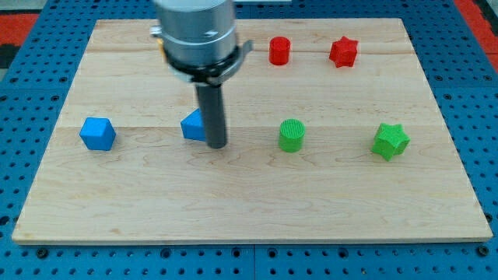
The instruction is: Move yellow heart towards center
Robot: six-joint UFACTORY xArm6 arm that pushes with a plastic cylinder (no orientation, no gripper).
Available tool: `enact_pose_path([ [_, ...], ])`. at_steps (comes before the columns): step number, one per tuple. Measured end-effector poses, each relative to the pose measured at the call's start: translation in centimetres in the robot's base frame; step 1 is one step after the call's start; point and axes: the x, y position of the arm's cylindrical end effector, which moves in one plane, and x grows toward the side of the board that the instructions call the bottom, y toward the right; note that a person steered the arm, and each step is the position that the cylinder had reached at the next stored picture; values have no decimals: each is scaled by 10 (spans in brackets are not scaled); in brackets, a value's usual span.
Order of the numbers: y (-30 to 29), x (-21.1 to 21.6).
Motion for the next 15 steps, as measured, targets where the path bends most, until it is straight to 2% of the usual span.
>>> enact_pose_path([
  [1,-5,-23],
  [2,-21,-84],
  [4,-53,-170],
  [6,-62,-256],
  [7,-91,-257],
  [10,-96,-210],
  [12,-141,-198],
  [15,-113,-150],
])
